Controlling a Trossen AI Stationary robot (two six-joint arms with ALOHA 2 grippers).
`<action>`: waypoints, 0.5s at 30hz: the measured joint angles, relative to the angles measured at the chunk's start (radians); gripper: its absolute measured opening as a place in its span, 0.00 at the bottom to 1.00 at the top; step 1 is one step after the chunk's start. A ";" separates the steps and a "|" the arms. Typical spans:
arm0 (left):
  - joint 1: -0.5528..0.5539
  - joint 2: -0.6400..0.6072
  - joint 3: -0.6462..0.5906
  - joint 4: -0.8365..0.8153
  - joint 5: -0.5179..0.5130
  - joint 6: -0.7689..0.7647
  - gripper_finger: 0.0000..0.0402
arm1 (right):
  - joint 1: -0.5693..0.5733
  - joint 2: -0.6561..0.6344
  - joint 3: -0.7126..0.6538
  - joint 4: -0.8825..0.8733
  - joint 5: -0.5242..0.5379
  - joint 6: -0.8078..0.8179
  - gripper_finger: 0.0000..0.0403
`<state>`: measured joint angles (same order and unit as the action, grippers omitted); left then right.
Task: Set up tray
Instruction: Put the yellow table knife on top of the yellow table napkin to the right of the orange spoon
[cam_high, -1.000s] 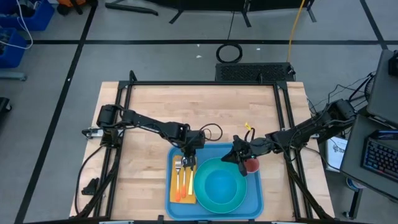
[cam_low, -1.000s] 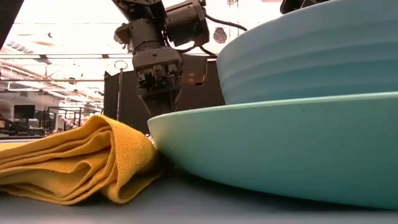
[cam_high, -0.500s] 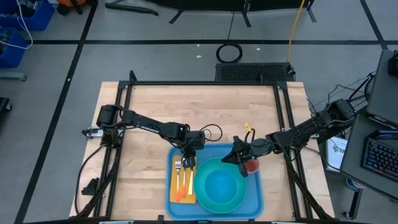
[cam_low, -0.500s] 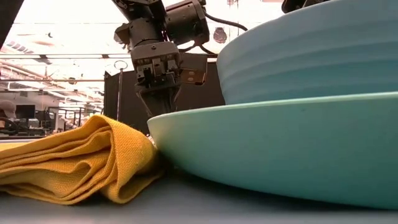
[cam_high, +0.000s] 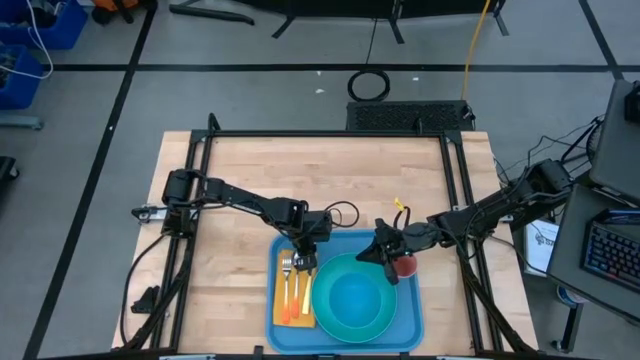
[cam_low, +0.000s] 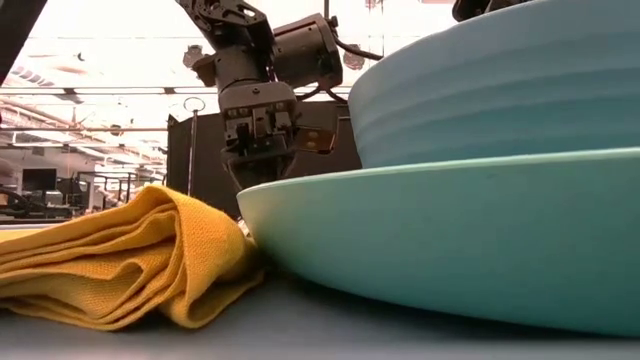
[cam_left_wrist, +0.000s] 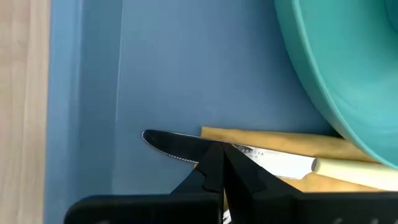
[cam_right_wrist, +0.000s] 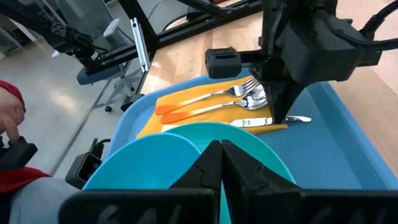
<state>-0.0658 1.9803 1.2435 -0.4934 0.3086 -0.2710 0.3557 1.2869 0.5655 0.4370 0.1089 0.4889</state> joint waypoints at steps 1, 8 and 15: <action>-0.001 -0.005 -0.001 0.000 0.002 -0.001 0.00 | 0.000 0.000 0.000 0.000 0.000 0.000 0.00; -0.008 -0.007 -0.003 -0.008 0.037 -0.037 0.00 | 0.000 0.000 0.000 0.000 0.000 -0.002 0.00; -0.017 -0.006 -0.003 -0.010 0.060 -0.052 0.00 | 0.000 0.000 0.000 0.000 0.000 -0.003 0.00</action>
<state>-0.0826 1.9739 1.2400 -0.5034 0.3683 -0.3233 0.3557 1.2869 0.5652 0.4370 0.1089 0.4857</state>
